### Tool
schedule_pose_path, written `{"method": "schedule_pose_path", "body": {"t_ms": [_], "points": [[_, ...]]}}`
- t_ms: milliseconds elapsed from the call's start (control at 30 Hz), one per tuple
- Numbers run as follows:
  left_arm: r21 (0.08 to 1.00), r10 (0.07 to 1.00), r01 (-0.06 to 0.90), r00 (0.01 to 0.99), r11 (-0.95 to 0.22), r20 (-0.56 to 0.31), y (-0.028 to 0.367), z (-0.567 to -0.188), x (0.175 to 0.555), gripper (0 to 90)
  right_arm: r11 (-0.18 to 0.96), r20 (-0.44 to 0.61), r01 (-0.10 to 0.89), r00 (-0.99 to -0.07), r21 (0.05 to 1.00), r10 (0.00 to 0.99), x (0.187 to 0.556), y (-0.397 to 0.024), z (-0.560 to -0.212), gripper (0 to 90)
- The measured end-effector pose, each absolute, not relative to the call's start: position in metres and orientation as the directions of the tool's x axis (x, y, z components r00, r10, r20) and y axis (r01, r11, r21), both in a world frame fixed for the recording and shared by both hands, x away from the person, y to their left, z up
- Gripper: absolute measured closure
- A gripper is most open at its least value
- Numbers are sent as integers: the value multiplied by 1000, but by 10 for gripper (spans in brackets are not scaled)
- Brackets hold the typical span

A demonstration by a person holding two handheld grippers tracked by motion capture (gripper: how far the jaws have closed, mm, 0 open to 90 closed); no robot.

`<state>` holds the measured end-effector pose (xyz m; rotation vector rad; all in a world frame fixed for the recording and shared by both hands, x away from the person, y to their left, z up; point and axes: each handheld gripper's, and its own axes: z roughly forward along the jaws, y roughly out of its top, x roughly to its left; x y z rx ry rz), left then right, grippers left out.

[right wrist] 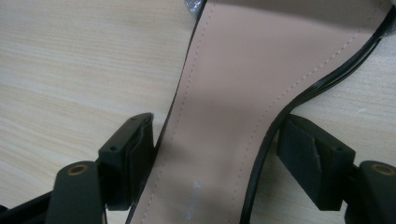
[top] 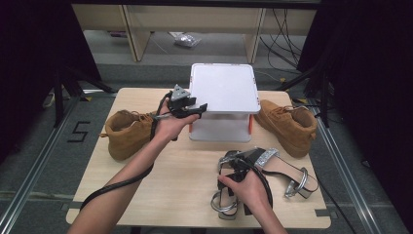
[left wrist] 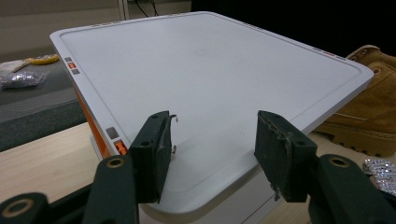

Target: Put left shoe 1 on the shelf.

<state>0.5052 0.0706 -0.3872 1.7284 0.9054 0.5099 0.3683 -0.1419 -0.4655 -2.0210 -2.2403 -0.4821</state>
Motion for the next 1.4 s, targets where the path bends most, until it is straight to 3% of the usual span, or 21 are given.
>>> {"method": "schedule_pose_path", "body": {"t_ms": [233, 333, 367, 500, 767, 900, 1067, 1200, 1400], "points": [[935, 778, 330, 619, -131, -109, 72, -388, 505, 449, 159, 274, 975, -197, 156, 941, 370, -147, -464, 309], [933, 777, 332, 621, -141, -103, 72, -387, 506, 452, 226, 243, 960, -261, 163, 934, 371, -152, -463, 342], [932, 775, 331, 624, -149, -97, 72, -386, 506, 454, 319, 219, 928, -357, 191, 908, 372, -159, -463, 377], [931, 775, 331, 625, -152, -96, 72, -386, 506, 456, 362, 164, 916, -389, 173, 906, 369, -166, -457, 427], [929, 779, 336, 620, -155, -94, 71, -385, 506, 484, 413, 116, 892, -436, 181, 892, 369, -164, -462, 396], [923, 776, 354, 620, -147, -114, 70, -384, 506, 536, 440, 104, 884, -458, 157, 883, 370, -160, -469, 416], [918, 794, 358, 602, -171, -86, 71, -383, 506, 762, 441, 103, 886, -456, 141, 884, 373, -161, -469, 430], [910, 795, 379, 598, -165, -105, 72, -382, 507, 874, 428, 118, 893, -444, 138, 888, 373, -162, -467, 434], [906, 795, 390, 597, -168, -109, 71, -380, 507, 895, 376, 174, 909, -406, 178, 897, 378, -156, -465, 437]]}}
